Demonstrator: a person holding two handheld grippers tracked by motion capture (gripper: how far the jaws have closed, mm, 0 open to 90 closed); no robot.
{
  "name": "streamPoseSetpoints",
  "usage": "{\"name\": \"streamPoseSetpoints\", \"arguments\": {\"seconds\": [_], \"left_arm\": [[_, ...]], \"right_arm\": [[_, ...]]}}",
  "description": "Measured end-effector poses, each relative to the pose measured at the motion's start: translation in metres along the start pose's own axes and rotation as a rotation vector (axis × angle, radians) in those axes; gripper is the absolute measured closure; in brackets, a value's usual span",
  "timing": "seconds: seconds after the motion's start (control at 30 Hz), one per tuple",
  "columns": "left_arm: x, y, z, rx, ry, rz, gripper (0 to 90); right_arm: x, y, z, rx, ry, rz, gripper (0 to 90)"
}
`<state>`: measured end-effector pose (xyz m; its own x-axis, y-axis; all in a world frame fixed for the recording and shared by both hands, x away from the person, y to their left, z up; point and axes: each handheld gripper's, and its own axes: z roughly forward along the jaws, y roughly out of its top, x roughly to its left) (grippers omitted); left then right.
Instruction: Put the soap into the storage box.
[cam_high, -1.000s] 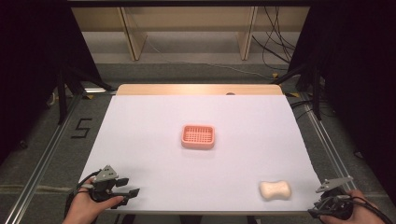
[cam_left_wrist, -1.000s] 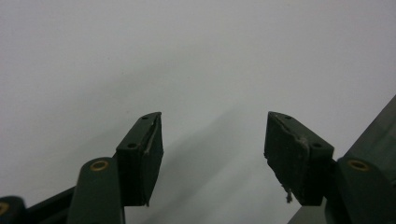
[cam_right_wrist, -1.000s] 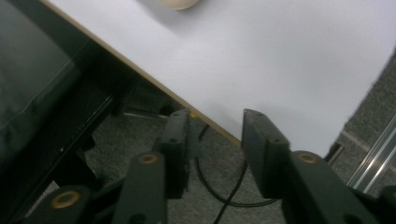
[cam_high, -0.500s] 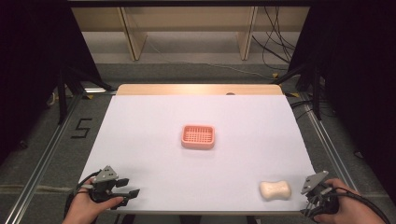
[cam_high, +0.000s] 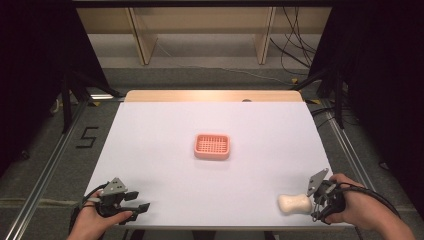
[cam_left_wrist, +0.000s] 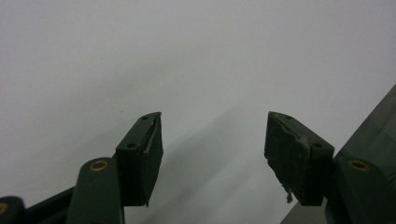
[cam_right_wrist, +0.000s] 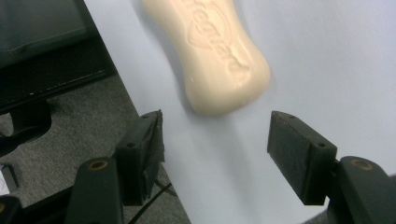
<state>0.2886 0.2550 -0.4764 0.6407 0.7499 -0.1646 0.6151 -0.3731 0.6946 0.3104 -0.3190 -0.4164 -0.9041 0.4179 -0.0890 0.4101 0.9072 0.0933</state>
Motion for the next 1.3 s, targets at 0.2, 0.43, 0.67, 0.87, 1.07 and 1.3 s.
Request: {"name": "streamPoseSetpoints", "arguments": {"seconds": [0.2, 0.43, 0.67, 0.87, 1.07, 1.3], "left_arm": [[0.000, 0.000, 0.000, -0.001, -0.001, 0.001, 36.7], [0.000, 0.000, 0.000, -0.001, -0.002, 0.000, 36.6], [0.001, 0.000, 0.000, 0.009, 0.009, 0.006, 36.7], [0.000, 0.000, 0.000, -0.004, -0.003, 0.001, 36.6], [0.000, 0.000, 0.000, -0.002, -0.004, 0.001, 36.6], [0.000, 0.000, 0.000, 0.002, 0.016, 0.001, 36.6]], "right_arm": [[0.000, 0.011, 0.005, -0.002, 0.015, -0.040, 35.3], [-0.003, 0.024, 0.009, -0.006, 0.013, -0.090, 34.7], [-0.005, 0.036, 0.014, 0.004, 0.005, -0.129, 33.4], [-0.006, 0.045, 0.018, 0.024, 0.014, -0.153, 33.2], [-0.006, 0.051, 0.026, 0.037, 0.030, -0.185, 33.6], [-0.004, 0.054, 0.034, 0.049, 0.039, -0.197, 36.1]]}}
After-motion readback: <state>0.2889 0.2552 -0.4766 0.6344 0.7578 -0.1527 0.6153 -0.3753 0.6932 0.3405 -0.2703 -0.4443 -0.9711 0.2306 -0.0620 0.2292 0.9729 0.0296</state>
